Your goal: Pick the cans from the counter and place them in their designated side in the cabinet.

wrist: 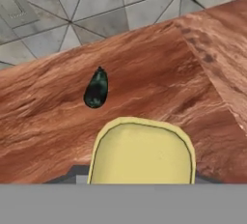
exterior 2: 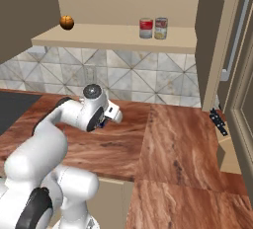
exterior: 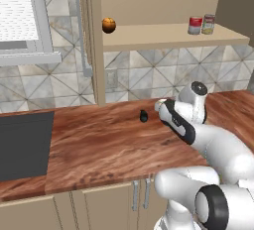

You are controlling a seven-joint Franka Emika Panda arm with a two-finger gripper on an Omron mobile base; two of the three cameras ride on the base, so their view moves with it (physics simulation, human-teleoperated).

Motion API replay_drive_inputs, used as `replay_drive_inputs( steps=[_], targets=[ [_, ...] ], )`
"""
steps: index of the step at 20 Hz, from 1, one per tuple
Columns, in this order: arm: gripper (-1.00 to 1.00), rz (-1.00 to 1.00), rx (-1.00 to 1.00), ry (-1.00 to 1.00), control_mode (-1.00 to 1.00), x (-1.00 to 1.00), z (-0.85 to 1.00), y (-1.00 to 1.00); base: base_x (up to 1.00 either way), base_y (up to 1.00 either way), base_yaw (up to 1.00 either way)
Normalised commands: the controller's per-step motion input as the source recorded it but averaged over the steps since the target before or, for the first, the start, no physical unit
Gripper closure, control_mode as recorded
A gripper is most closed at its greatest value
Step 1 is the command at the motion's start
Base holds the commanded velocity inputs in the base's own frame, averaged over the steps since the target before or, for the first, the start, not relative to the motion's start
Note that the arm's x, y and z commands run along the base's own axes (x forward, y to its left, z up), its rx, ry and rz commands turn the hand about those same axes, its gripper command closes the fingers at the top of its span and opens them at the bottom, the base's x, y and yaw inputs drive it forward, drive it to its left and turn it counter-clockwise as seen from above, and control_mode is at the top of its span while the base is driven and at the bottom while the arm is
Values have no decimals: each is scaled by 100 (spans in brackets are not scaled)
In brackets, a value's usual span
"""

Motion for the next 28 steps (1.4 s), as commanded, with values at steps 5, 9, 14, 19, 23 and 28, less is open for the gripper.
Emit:
replay_drive_inputs(
  steps=[5,9,14,19,23,28],
  targets=[
    [100,1,0,-13,-100,-57,45,-22,0,0,0],
    [100,0,0,-10,-100,-61,50,-23,0,0,0],
    [100,0,0,-7,-100,-60,54,-18,0,0,0],
    [100,0,0,-1,-100,-56,64,-15,0,0,0],
    [100,0,0,0,-100,-57,63,-14,0,0,0],
    [100,0,0,2,-100,-49,60,-9,0,0,0]
  ],
)
